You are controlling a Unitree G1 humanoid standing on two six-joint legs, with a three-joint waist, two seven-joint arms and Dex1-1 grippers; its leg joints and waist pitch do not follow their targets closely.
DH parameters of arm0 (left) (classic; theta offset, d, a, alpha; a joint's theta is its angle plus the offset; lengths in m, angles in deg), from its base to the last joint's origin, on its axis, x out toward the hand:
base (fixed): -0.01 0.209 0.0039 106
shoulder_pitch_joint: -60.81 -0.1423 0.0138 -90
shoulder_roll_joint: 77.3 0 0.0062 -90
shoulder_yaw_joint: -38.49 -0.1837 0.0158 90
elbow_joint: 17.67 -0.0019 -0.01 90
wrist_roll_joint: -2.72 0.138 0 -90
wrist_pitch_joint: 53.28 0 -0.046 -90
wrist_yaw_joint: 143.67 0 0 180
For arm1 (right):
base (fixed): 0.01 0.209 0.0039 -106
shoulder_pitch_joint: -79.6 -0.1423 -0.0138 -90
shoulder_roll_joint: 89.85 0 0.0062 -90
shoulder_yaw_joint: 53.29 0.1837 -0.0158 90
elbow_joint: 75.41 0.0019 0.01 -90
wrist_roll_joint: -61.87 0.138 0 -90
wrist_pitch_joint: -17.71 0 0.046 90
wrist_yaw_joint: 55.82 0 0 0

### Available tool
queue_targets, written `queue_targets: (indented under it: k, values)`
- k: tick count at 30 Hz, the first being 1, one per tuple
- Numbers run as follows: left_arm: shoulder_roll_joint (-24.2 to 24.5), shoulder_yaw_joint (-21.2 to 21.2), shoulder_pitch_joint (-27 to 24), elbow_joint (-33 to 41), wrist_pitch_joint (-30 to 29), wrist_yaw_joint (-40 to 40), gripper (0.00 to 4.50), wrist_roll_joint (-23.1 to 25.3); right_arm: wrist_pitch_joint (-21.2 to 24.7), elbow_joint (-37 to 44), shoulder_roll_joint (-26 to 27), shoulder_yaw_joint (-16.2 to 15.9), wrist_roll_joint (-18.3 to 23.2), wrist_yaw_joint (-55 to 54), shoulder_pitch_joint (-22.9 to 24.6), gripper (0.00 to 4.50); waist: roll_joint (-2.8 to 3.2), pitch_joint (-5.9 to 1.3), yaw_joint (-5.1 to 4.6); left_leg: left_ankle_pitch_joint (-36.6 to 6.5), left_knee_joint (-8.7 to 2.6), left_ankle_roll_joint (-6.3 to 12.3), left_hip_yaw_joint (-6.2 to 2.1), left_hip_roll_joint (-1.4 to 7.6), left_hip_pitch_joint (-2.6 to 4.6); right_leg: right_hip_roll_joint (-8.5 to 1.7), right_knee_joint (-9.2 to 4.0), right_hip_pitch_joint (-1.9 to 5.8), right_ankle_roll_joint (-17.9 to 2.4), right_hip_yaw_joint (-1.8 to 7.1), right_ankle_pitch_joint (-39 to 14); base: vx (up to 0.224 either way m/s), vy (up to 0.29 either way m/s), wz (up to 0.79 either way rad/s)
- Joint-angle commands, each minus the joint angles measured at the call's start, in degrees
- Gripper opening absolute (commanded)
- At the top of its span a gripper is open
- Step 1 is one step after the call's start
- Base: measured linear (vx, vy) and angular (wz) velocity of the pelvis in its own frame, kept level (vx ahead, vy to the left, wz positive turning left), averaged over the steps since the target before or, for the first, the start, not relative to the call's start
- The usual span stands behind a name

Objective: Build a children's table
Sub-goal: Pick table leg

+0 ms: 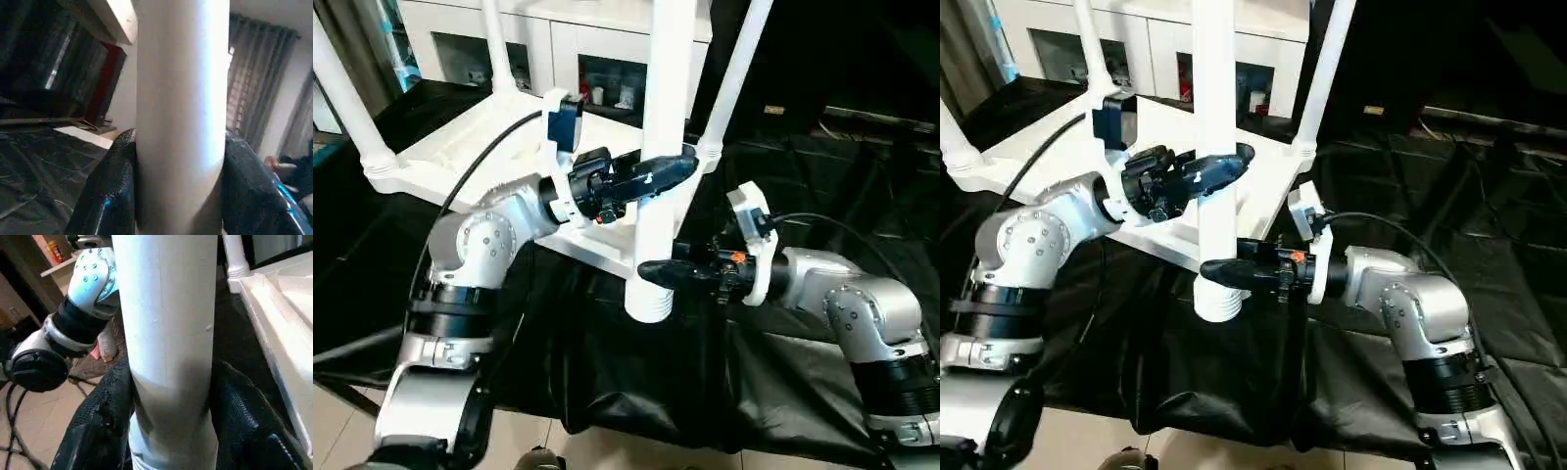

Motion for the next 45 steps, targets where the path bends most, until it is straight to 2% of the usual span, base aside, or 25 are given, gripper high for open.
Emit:
queue_targets:
  k: [1,2,8,10,13,15,17,19,20,22,25,26,27,28,31,32,33,35,38,40,42,43,45]
  values:
    - [-1.7,-0.1,0.5,1.7,2.1,-3.9,2.41,0.9,-1.7,-1.4,1.8,-0.2,-2.0,-4.2,-0.8,1.93,0.92,-4.61,-0.05,-14.9,-3.88,-2.72,-0.57,0.83,1.46,-2.07,-3.82,2.82,-11.9,1.45,-11.2,0.0,0.0,0.0]
    - [-1.9,-0.2,0.3,1.6,3.2,-5.0,2.55,1.9,-2.2,-1.8,2.4,0.2,-2.4,-5.4,-0.9,1.93,0.66,-4.6,-0.04,-15.0,-3.96,-2.91,-0.65,0.91,1.4,-2.18,-3.93,2.79,-11.6,1.42,-11.8,0.0,0.0,0.0]
    - [-4.4,-0.1,0.0,0.1,10.8,-16.6,2.86,10.2,-5.9,-4.5,5.6,2.4,-4.9,-12.8,-1.9,1.91,0.64,-4.71,-0.11,-13.6,-3.95,-3.2,-0.72,0.94,1.22,-2.15,-3.8,2.91,-10.1,1.49,-9.9,0.0,0.0,0.0]
    - [-4.7,-0.1,0.0,0.1,11.0,-18.6,2.86,11.3,-6.1,-5.2,6.0,2.7,-5.2,-13.9,-2.2,1.91,0.63,-4.77,-0.1,-12.8,-3.9,-2.97,-0.68,0.86,1.29,-2.05,-3.69,2.98,-10.1,1.46,-9.3,0.0,0.0,0.0]
    - [-4.6,-2.9,-0.3,0.2,12.5,-26.8,2.86,18.3,-9.2,-7.9,7.5,3.3,-7.8,-18.4,-3.7,1.91,0.68,-4.75,-0.22,-13.0,-3.96,-3.18,-0.71,0.85,1.29,-2.0,-3.76,2.9,-9.6,1.44,-9.4,0.0,0.0,0.0]
    - [-4.6,-3.5,-0.4,0.0,12.5,-28.9,2.86,19.9,-9.7,-8.6,7.7,3.5,-8.2,-19.4,-4.1,1.91,0.84,-4.78,-0.22,-13.3,-3.96,-3.33,-0.71,0.89,1.41,-2.05,-3.83,2.84,-9.3,1.47,-9.7,0.0,0.0,0.0]
    - [-5.6,-4.0,-0.6,-0.6,11.9,-33.7,2.59,22.3,-10.9,-9.5,7.8,3.3,-9.3,-20.7,-4.8,1.91,0.85,-4.75,-0.26,-13.3,-3.95,-3.32,-0.69,0.81,1.37,-1.92,-3.86,2.89,-9.3,1.46,-9.3,0.0,0.0,0.0]
    - [-6.5,-3.8,-0.7,-0.8,11.8,-35.0,2.49,22.5,-11.0,-9.3,7.8,3.0,-9.5,-20.5,-4.9,1.91,0.89,-4.78,-0.28,-13.3,-3.88,-3.29,-0.68,0.81,1.38,-1.89,-3.77,2.9,-9.6,1.45,-8.4,0.0,0.0,0.0]
    - [-6.9,-3.8,-0.8,-0.7,11.8,-36.1,2.25,23.0,-10.8,-8.9,7.9,3.0,-9.3,-20.4,-4.9,1.91,0.82,-4.81,-0.24,-13.1,-3.84,-2.93,-0.67,0.77,1.29,-1.91,-3.76,3.01,-9.9,1.45,-8.1,0.0,0.0,0.0]
    - [-7.5,-3.7,-0.8,-1.0,12.1,-38.4,2.14,24.0,-10.9,-8.7,8.1,3.0,-9.4,-20.7,-4.9,1.91,0.53,-4.83,-0.28,-12.8,-3.77,-2.54,-0.63,0.75,1.19,-1.92,-3.79,3.1,-9.9,1.45,-8.0,0.0,0.0,0.0]
    - [-8.0,-3.0,-0.4,-1.5,13.2,-39.8,2.02,24.3,-12.3,-8.8,7.9,2.9,-10.3,-21.3,-5.0,1.91,0.46,-4.79,-0.21,-12.7,-3.74,-2.29,-0.61,0.72,1.17,-1.97,-3.89,3.04,-9.8,1.45,-8.8,0.0,0.0,0.0]
    - [-7.9,-2.9,-0.2,-1.4,13.3,-39.4,1.99,24.0,-12.0,-8.9,7.9,3.2,-9.8,-20.9,-5.2,2.26,0.49,-4.75,-0.22,-12.9,-3.77,-2.26,-0.6,0.72,1.17,-1.96,-3.99,2.96,-9.6,1.45,-9.4,0.0,0.0,0.0]
    - [-7.8,-2.8,0.0,-1.1,13.1,-38.3,1.98,23.2,-11.8,-9.1,7.8,3.5,-9.2,-20.3,-5.3,2.47,0.29,-4.76,-0.25,-13.0,-3.78,-2.09,-0.59,0.72,1.17,-1.95,-4.0,2.99,-9.6,1.44,-9.9,0.0,0.0,0.0]
    - [-7.8,-2.8,0.0,-1.1,13.1,-38.2,1.97,23.1,-11.8,-9.1,7.7,3.5,-9.2,-20.2,-5.3,2.61,0.4,-4.73,-0.26,-12.9,-3.82,-2.04,-0.63,0.75,1.14,-1.95,-3.98,2.94,-9.6,1.44,-10.0,0.0,0.0,0.0]
    - [-6.4,-4.4,-1.0,1.6,11.2,-28.5,1.93,18.3,-8.2,-8.3,5.2,3.2,-6.3,-14.9,-5.1,2.82,0.35,-4.78,-0.26,-12.9,-3.74,-1.49,-0.61,0.61,1.21,-1.92,-3.96,3.04,-9.7,1.37,-10.1,0.0,0.0,0.0]
    - [-5.6,-5.2,-1.5,3.0,10.2,-24.4,1.93,16.4,-7.4,-7.5,3.9,2.5,-5.8,-12.6,-4.8,2.94,0.54,-4.72,-0.16,-12.4,-3.74,-1.15,-0.54,0.71,1.19,-1.87,-3.9,2.96,-10.1,1.46,-9.4,0.0,0.0,0.0]
    - [-5.3,-5.5,-1.7,3.5,9.9,-22.9,1.9,15.8,-7.2,-7.2,3.4,2.3,-5.6,-11.8,-4.6,3.01,0.5,-4.8,-0.06,-11.6,-3.68,-0.96,-0.55,0.81,1.15,-1.93,-3.63,3.09,-10.8,1.47,-7.7,0.0,0.0,0.0]
    - [-3.3,-7.0,-2.7,6.0,8.3,-14.9,1.89,12.0,-5.2,-6.1,1.0,1.4,-4.4,-7.6,-4.0,3.11,0.61,-4.78,-0.06,-11.5,-3.67,-0.81,-0.48,0.77,1.23,-1.86,-3.51,3.02,-11.6,1.4,-7.0,0.0,0.0,0.0]
    - [-2.1,-6.5,-2.5,7.1,6.5,-9.0,1.88,7.9,-3.4,-4.9,-1.3,0.3,-3.3,-3.6,-3.1,3.15,0.68,-4.59,0.05,-13.3,-3.71,-0.94,-0.38,0.8,1.34,-1.81,-3.63,2.86,-12.7,1.43,-8.0,0.0,0.0,0.0]
    - [-2.3,-5.2,-1.5,6.6,5.4,-7.4,1.88,5.8,-1.4,-4.5,-2.5,-0.2,-1.8,-1.7,-2.9,3.15,0.62,-4.51,0.12,-14.1,-3.79,-1.12,-0.42,0.78,1.32,-1.87,-3.73,2.98,-12.4,1.41,-9.3,0.0,0.0,0.0]
    - [-2.7,-4.1,-0.9,6.4,4.5,-6.6,1.88,4.1,-0.9,-4.0,-3.0,-0.6,-1.3,-0.8,-2.7,2.87,0.6,-4.43,-0.05,-15.8,-3.88,-1.84,-0.52,0.79,1.37,-2.0,-4.06,2.93,-11.6,1.4,-12.8,0.0,0.0,0.0]
    - [-3.2,-2.6,-0.2,6.4,3.2,-5.8,1.88,1.5,-0.4,-3.5,-3.4,-1.0,-1.0,-0.2,-2.4,2.87,0.79,-4.51,-0.01,-15.9,-3.85,-1.98,-0.59,0.84,1.42,-2.07,-4.07,2.9,-11.5,1.42,-13.1,0.0,0.0,0.0]
    - [-4.1,0.1,0.7,6.7,1.0,-4.5,1.88,-3.8,0.4,-3.0,-3.8,-1.6,-1.0,0.4,-2.1,2.77,0.72,-4.5,0.01,-16.1,-3.78,-2.16,-0.57,0.77,1.39,-1.99,-4.06,2.87,-11.6,1.41,-13.2,0.0,0.0,0.0]
